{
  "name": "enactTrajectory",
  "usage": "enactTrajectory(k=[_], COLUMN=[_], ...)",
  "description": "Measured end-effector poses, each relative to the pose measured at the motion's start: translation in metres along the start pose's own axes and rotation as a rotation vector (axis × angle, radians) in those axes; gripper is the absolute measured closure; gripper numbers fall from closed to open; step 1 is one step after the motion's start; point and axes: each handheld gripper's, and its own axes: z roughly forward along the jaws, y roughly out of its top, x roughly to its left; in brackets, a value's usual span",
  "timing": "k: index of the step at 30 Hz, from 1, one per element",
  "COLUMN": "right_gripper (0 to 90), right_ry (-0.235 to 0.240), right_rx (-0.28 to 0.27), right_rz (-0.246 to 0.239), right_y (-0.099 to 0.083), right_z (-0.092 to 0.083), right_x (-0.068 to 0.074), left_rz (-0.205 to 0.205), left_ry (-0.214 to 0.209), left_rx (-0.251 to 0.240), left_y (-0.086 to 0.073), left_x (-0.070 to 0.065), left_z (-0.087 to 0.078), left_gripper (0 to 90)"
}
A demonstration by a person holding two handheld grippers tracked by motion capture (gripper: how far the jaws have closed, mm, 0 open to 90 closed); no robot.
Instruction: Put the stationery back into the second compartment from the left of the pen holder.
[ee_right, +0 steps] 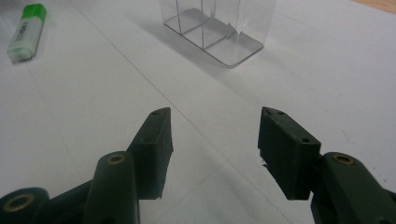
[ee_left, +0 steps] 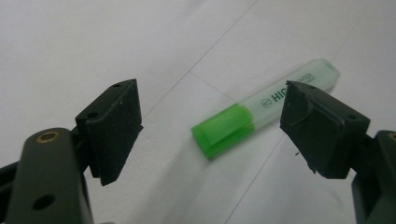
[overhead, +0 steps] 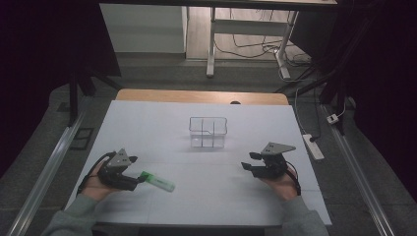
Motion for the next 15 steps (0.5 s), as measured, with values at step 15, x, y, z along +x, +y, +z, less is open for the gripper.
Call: enactTrajectory(k=[15], right_gripper=[44.2], right_ry=[-0.002], right_rx=[0.007], right_rz=[-0.003], right_y=[-0.001], right_z=[-0.001], right_x=[0.000], left_rz=[0.196], left_ry=[-0.095], left_rx=[0.100], left_y=[0.031], left_x=[0.009], left_z=[0.007], left_gripper=[22.3])
